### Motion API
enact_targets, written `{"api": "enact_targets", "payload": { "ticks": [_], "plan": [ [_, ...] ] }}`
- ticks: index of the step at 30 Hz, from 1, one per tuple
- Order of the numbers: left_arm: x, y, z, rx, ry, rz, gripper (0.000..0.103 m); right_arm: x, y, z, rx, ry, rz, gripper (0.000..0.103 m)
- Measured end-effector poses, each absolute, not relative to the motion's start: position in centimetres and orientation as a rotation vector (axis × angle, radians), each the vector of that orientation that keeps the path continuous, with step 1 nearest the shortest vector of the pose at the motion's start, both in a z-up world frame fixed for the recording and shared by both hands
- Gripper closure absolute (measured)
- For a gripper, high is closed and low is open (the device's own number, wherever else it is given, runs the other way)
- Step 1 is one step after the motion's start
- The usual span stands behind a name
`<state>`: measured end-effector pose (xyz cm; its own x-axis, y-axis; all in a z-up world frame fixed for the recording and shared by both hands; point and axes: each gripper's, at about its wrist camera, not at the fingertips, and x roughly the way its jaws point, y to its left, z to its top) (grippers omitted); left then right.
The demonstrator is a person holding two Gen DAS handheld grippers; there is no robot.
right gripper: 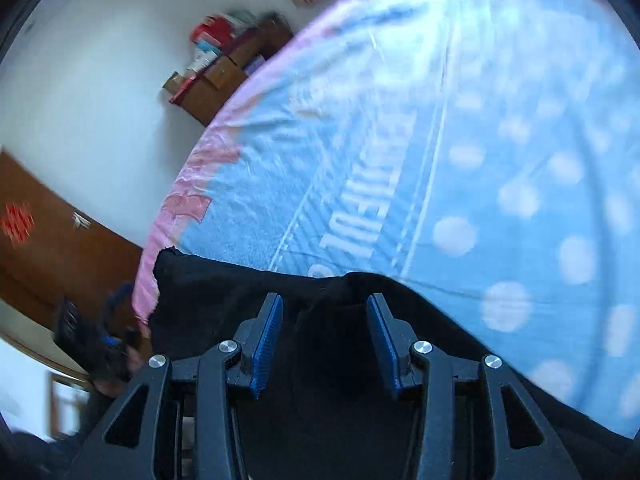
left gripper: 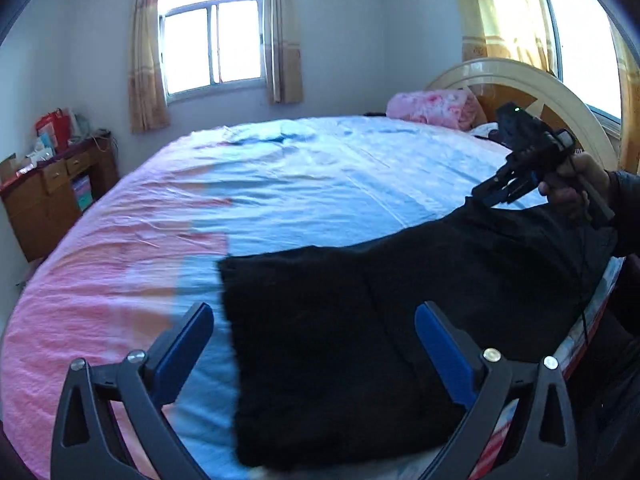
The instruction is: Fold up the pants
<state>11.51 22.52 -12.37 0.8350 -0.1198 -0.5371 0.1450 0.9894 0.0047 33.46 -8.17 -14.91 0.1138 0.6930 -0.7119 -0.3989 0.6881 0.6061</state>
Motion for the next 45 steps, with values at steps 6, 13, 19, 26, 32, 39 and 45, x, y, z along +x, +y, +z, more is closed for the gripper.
{"api": "enact_targets", "payload": {
  "ticks": [6, 13, 19, 26, 32, 39, 45],
  "plan": [
    [13.3, 21.3, -13.9, 0.043, 0.620, -0.163, 0.000, 34.3, -7.9, -15.4, 0.307, 1.180, 0.786, 0.097],
    [13.5, 20.8, -14.8, 0.043, 0.679, -0.136, 0.000, 35.3, -6.7, -17.0, 0.228, 1.159, 0.736, 0.094],
    [10.9, 18.5, -10.9, 0.102, 0.575, -0.090, 0.000, 31.1, -11.4, -12.9, 0.236, 1.082, 0.670, 0.054],
    [11.7, 9.2, -10.3, 0.136, 0.573, -0.372, 0.000, 20.6, -27.1, -9.0, 0.311, 0.975, 0.430, 0.054],
    [14.0, 1.1, -11.9, 0.215, 0.589, -0.568, 0.000, 12.1, -44.5, -7.1, 0.548, 0.892, -0.087, 0.054],
    [16.7, -1.9, -13.7, 0.177, 0.687, -0.597, 0.000, 10.2, -53.3, -7.8, 0.794, 0.813, -0.290, 0.053],
    [16.9, -1.9, -15.1, 0.157, 0.726, -0.583, 0.000, 12.8, -55.3, -8.7, 0.802, 0.755, -0.348, 0.100]
  ]
}}
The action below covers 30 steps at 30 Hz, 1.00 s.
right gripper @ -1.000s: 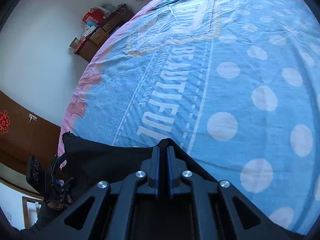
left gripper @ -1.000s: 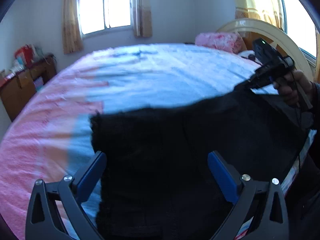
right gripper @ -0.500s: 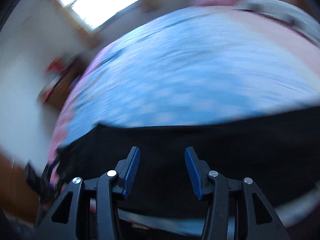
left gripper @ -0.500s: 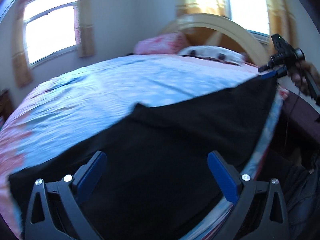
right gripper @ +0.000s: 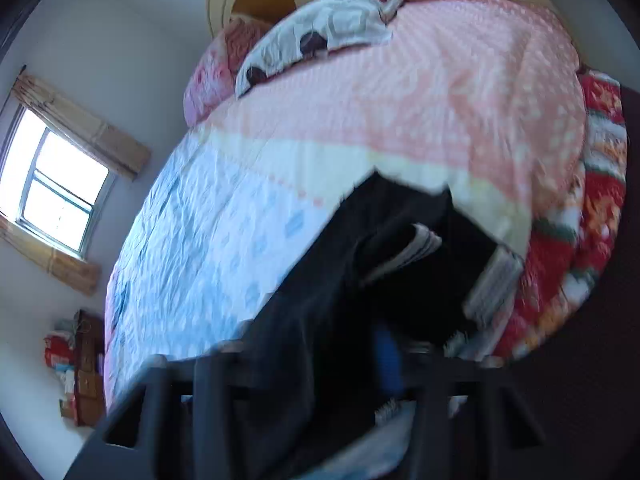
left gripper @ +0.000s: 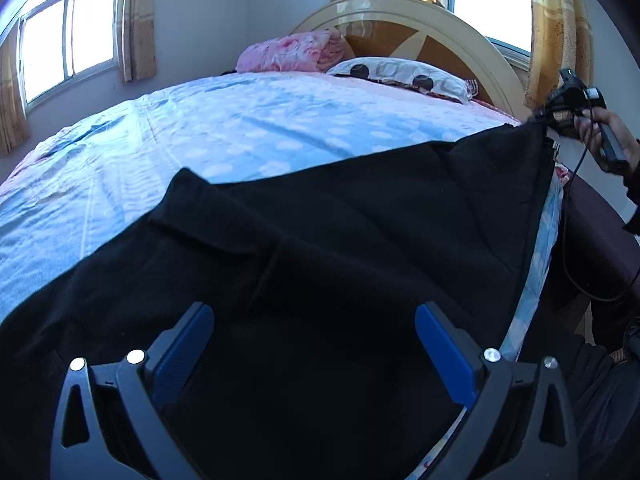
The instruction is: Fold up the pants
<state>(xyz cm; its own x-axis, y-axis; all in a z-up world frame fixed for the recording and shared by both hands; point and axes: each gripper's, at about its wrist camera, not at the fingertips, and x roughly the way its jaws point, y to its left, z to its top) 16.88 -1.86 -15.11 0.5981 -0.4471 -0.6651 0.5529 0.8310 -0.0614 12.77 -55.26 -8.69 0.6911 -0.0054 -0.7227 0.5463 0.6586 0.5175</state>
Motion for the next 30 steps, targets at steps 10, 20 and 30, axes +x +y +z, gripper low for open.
{"api": "enact_targets", "payload": {
  "ticks": [10, 20, 30],
  "plan": [
    [16.5, -2.2, -15.6, 0.193, 0.733, -0.564, 0.000, 12.7, -53.2, -2.6, 0.652, 0.503, -0.076, 0.100],
    [16.2, -2.2, -15.3, 0.216, 0.745, -0.576, 0.000, 9.1, -57.9, -11.8, 0.868, 0.641, -0.228, 0.100],
    [15.6, -1.5, -15.3, 0.201, 0.744, -0.582, 0.000, 7.6, -58.6, -13.2, 0.853, 0.677, -0.288, 0.100]
  ]
}}
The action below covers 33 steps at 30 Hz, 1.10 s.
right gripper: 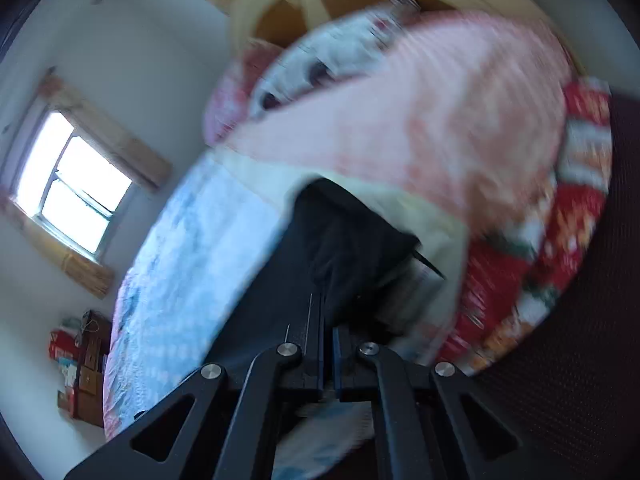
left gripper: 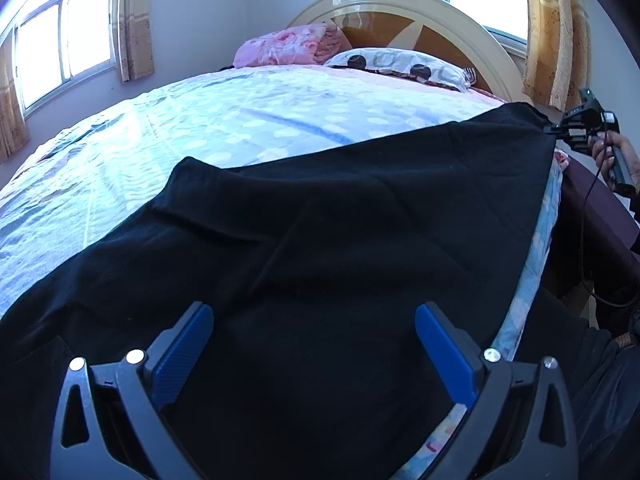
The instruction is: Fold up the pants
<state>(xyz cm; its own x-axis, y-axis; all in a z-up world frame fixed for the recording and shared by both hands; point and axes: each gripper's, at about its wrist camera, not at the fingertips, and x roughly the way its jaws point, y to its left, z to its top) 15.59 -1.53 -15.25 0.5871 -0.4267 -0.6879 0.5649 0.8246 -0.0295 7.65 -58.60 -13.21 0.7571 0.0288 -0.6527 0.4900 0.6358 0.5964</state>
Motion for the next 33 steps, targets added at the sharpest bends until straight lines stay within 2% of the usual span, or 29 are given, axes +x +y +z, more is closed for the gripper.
{"api": "enact_targets", "payload": {
  "ticks": [3, 6, 8, 9, 10, 11, 12, 17, 20, 24, 29, 31, 33],
  "plan": [
    [15.5, -1.0, -14.9, 0.189, 0.741, -0.582, 0.000, 6.5, -58.7, -13.0, 0.857, 0.634, -0.306, 0.100],
    [15.5, -0.1, -14.8, 0.170, 0.738, -0.567, 0.000, 6.7, -58.6, -12.8, 0.828, 0.669, -0.306, 0.100],
    [15.4, 0.4, -14.6, 0.158, 0.735, -0.545, 0.000, 6.8, -58.8, -12.7, 0.834, 0.699, -0.319, 0.092],
    [15.2, 0.7, -14.4, 0.148, 0.730, -0.535, 0.000, 6.6, -58.5, -12.3, 0.807, 0.703, -0.346, 0.085],
    [15.0, 1.0, -14.1, 0.133, 0.724, -0.529, 0.000, 6.4, -58.4, -11.8, 0.778, 0.703, -0.381, 0.065],
    [14.8, 1.4, -13.9, 0.123, 0.721, -0.524, 0.000, 5.9, -58.1, -11.1, 0.724, 0.697, -0.447, 0.053],
    [14.6, 1.7, -13.7, 0.117, 0.715, -0.518, 0.000, 5.1, -57.7, -10.2, 0.673, 0.673, -0.502, 0.049],
    [14.0, 3.2, -13.5, 0.120, 0.708, -0.488, 0.000, 4.3, -52.6, -5.2, 0.445, 0.523, -0.481, 0.049],
    [14.0, 3.5, -14.2, 0.134, 0.717, -0.456, 0.000, 8.8, -46.5, -4.6, 0.322, 0.603, -0.197, 0.049],
    [13.5, 3.8, -14.7, 0.125, 0.723, -0.436, 0.000, 15.1, -38.8, -7.6, 0.332, 0.761, 0.195, 0.049],
    [12.6, 4.3, -15.7, 0.156, 0.739, -0.425, 0.000, 21.8, -33.6, -14.5, 0.297, 0.993, 0.237, 0.049],
    [12.3, 4.7, -15.6, 0.170, 0.730, -0.411, 0.000, 22.7, -34.2, -15.9, 0.358, 1.004, 0.209, 0.049],
    [12.1, 5.7, -15.3, 0.155, 0.716, -0.388, 0.000, 22.9, -34.2, -15.0, 0.344, 0.990, 0.186, 0.049]
  ]
}}
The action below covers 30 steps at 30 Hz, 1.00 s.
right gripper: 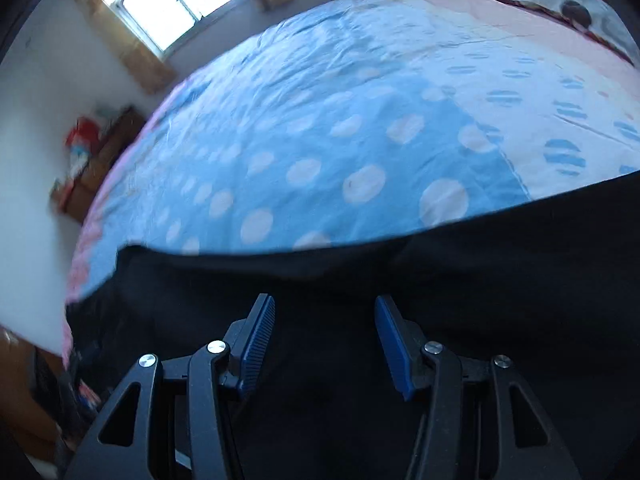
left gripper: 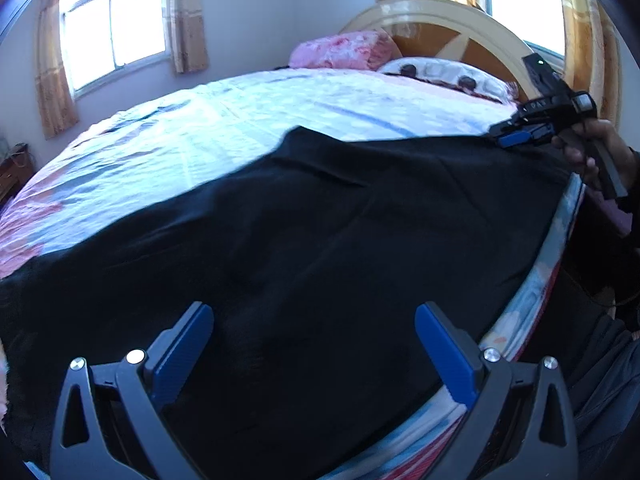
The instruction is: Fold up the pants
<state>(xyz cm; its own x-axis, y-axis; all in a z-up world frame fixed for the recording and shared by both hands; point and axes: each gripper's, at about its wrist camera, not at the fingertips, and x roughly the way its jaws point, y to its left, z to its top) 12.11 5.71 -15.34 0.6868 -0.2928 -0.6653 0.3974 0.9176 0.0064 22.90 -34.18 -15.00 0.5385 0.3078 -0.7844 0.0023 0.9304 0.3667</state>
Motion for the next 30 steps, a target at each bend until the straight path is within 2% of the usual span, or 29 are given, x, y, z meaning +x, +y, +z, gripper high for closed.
{"api": "enact_targets", "payload": {
  "ticks": [3, 8, 12, 14, 15, 16, 21, 25, 30],
  "plan": [
    [12.4, 7.9, -15.0, 0.114, 0.701, -0.317, 0.000, 22.3, -31.5, -12.9, 0.204, 0.949, 0.159, 0.049],
    [12.9, 10.5, -15.3, 0.053, 0.711, -0.237, 0.000, 21.6, -24.3, -10.8, 0.154, 0.901, 0.392, 0.049],
    [12.9, 10.2, -15.8, 0.100, 0.716, -0.215, 0.000, 22.3, -17.9, -12.6, 0.098, 0.925, 0.571, 0.049],
    [12.7, 9.7, -15.7, 0.118, 0.716, -0.205, 0.000, 23.5, -16.1, -15.4, 0.070, 1.015, 0.527, 0.049],
    [12.7, 9.6, -15.4, 0.113, 0.713, -0.210, 0.000, 24.1, -15.8, -16.6, 0.072, 1.053, 0.509, 0.048],
    [12.5, 9.4, -15.1, 0.102, 0.706, -0.220, 0.000, 23.9, -16.0, -16.6, 0.080, 1.009, 0.512, 0.049],
    [12.2, 8.0, -13.6, 0.104, 0.651, -0.260, 0.000, 21.7, -19.0, -14.6, 0.111, 0.981, 0.473, 0.049],
    [13.5, 6.9, -14.6, 0.098, 0.688, -0.263, 0.000, 18.3, -21.2, -13.9, 0.151, 0.965, 0.480, 0.048],
    [14.9, 6.2, -16.1, 0.070, 0.746, -0.229, 0.000, 14.9, -21.2, -17.5, 0.119, 1.038, 0.458, 0.048]
  ]
}}
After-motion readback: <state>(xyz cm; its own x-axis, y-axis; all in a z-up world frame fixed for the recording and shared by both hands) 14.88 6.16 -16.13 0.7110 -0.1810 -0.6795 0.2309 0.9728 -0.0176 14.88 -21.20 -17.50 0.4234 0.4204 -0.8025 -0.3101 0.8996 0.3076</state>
